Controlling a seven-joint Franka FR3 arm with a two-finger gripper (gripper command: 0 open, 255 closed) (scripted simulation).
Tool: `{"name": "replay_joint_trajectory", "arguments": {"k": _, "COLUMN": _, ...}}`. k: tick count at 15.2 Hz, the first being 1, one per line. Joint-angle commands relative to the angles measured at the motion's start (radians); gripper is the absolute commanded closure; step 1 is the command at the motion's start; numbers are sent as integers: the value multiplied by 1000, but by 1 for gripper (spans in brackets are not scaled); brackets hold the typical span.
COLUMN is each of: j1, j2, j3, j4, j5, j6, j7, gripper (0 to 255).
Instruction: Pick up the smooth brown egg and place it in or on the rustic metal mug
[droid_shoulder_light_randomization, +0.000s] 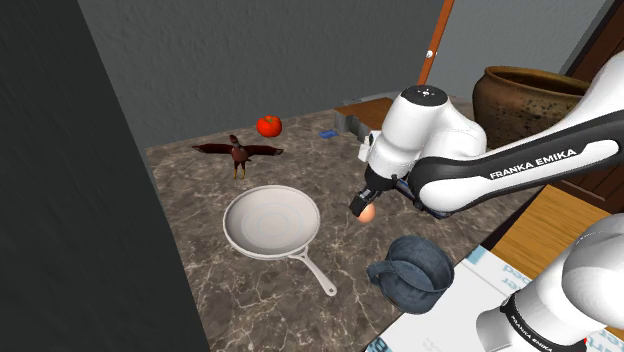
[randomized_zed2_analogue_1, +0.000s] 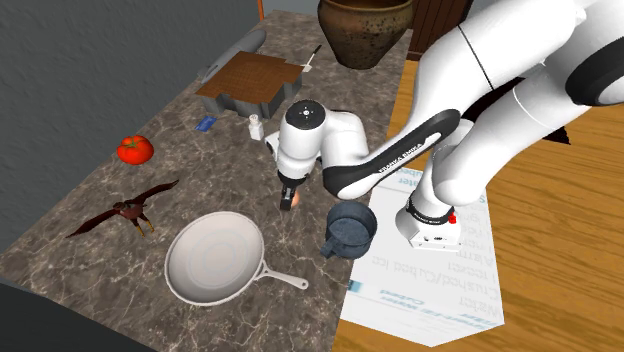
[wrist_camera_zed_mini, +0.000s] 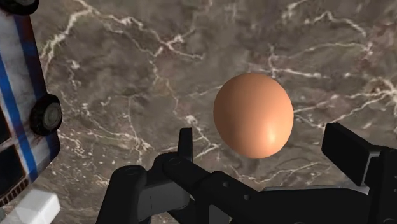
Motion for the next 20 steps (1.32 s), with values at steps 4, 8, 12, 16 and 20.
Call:
{"name": "replay_joint_trajectory", "arguments": {"k": 4, "j1": -26, "j2": 52, "j3": 18, "j4": -9, "j5": -34, "j6": 59, "j7": 27, "gripper": 0}}
{"name": "replay_joint_trajectory", "arguments": {"k": 8, "j1": -26, "j2": 52, "j3": 18, "j4": -9, "j5": -34, "j6": 59, "j7": 27, "gripper": 0}}
{"name": "replay_joint_trajectory", "arguments": {"k": 12, "j1": -26, "j2": 51, "j3": 18, "j4": -9, "j5": -34, "j6": 59, "j7": 27, "gripper": 255}}
{"name": "replay_joint_trajectory", "arguments": {"k": 16, "j1": -26, "j2": 51, "j3": 18, "j4": -9, "j5": -34, "j6": 59, "j7": 27, "gripper": 255}}
{"name": "replay_joint_trajectory", "arguments": {"k": 20, "j1": -26, "j2": 52, "j3": 18, "j4": -9, "j5": -34, "j6": 59, "j7": 27, "gripper": 255}}
